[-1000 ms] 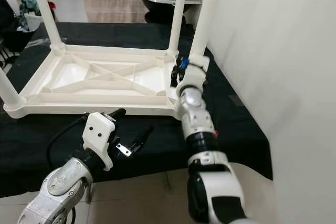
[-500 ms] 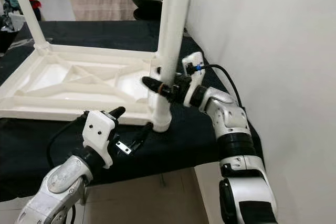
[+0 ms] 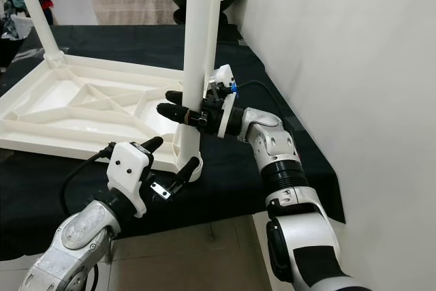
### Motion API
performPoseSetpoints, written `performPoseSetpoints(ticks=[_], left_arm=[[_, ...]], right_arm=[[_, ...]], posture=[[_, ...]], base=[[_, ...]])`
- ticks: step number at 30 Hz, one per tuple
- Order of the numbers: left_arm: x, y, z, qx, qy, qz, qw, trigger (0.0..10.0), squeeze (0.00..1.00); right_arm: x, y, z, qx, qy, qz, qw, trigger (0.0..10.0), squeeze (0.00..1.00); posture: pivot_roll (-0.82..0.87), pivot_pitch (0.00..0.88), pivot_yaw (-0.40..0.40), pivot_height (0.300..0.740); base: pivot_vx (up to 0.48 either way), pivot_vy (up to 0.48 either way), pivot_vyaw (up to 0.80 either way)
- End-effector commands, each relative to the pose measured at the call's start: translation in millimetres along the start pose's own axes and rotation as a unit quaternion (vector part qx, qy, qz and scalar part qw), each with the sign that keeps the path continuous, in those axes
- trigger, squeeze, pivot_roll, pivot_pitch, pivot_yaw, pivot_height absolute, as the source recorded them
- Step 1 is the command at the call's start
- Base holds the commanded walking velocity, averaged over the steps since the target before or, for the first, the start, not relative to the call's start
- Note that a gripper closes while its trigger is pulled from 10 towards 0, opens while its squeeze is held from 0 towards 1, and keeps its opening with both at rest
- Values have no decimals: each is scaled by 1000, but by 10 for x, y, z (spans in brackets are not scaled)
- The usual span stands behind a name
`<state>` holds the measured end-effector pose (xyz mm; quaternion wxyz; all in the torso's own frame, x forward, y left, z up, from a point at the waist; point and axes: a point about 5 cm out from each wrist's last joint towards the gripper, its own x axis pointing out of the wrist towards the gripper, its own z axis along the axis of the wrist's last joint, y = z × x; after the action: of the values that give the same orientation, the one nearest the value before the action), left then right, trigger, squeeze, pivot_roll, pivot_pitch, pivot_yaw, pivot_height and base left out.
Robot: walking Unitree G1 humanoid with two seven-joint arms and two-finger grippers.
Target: Building children table
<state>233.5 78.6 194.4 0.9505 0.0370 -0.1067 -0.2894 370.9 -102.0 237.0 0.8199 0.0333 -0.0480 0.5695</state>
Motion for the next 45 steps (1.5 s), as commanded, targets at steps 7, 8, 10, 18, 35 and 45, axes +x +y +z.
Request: performPoseSetpoints(ticks=[7, 8, 10, 18, 35, 45], left_arm=[[-5, -40, -23, -1, 4, -3, 1000, 10000, 0], [-3, -41, -22, -2, 3, -4, 1000, 10000, 0], [-6, -34, -22, 0, 4, -6, 1000, 10000, 0], [-8, -41, -31, 1, 5, -7, 1000, 10000, 0], [-6, -25, -36, 2, 5, -5, 1000, 10000, 0], [1, -20, -22, 1, 2, -4, 1000, 10000, 0]], right_arm=[[-147, -443, -168, 14, 50, -401, 915, 0, 0], [-270, -501, -237, 14, 70, -481, 874, 0, 0], [-468, -525, -337, 3, 96, -582, 807, 0, 0], [-554, -319, -464, 46, 58, -710, 700, 0, 0], [-336, -508, 14, 25, -38, -568, 821, 10000, 0], [-419, -78, 123, 40, -54, -64, 996, 10000, 0]], posture=[[109, 87, -89, 740], [111, 81, -90, 740], [113, 82, -91, 740], [115, 71, -89, 740], [107, 75, -89, 740], [113, 82, -89, 740]], base=[[0, 0, 0], [0, 0, 0], [0, 0, 0], [0, 0, 0], [0, 0, 0], [0, 0, 0]])
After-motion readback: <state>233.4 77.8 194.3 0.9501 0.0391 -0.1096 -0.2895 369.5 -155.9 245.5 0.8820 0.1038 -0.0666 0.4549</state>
